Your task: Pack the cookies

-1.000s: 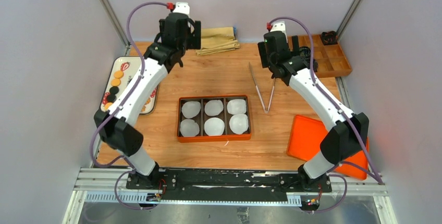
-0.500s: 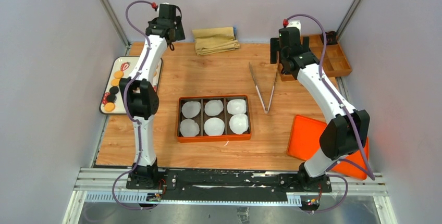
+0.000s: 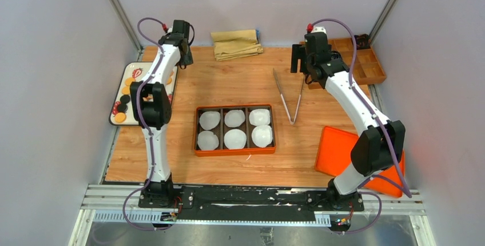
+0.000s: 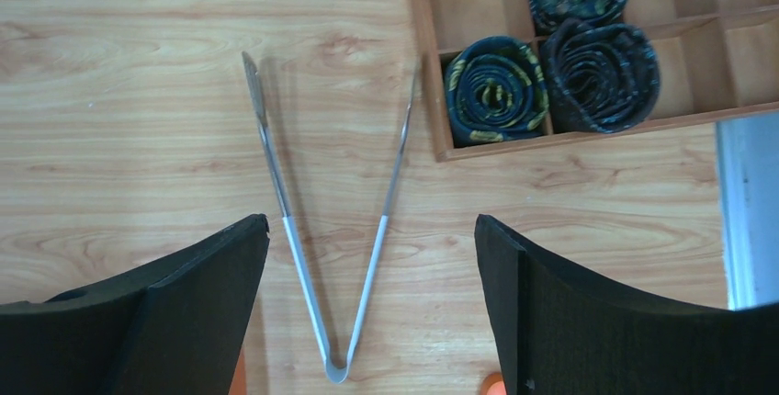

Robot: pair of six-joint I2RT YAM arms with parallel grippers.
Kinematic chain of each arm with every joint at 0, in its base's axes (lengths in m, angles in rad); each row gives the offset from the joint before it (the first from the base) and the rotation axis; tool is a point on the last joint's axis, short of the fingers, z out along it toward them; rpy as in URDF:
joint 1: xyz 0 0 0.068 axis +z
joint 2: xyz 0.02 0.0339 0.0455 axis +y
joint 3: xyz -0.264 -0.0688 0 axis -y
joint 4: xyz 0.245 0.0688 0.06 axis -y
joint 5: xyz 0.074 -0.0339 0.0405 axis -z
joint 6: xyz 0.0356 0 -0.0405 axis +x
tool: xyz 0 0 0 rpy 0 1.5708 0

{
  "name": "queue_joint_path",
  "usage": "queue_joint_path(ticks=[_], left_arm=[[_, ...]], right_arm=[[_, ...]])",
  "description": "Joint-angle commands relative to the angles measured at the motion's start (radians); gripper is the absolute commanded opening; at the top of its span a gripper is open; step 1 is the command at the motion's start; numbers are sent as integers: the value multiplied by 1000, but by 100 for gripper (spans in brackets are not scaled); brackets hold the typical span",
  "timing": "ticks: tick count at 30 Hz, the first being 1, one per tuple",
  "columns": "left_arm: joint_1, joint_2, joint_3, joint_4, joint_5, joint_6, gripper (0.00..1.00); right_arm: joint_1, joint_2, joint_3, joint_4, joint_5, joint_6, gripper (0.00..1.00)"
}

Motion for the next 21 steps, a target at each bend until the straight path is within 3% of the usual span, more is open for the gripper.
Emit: queue_joint_path(ticks=[1, 3, 14, 21], left_arm=[[50, 72, -29, -30, -3, -8, 74], [63, 105, -13, -31, 28, -4, 69], [70, 207, 14, -36, 94, 19, 66], [69, 230, 8, -36, 139, 16, 48]], right_arm=[[-6, -24, -33, -16, -63, 33, 88], [-6, -32, -42, -15, -54, 30, 88], [-5, -37, -61, 4, -84, 45, 84], [-5, -39, -64, 8, -81, 46, 81]])
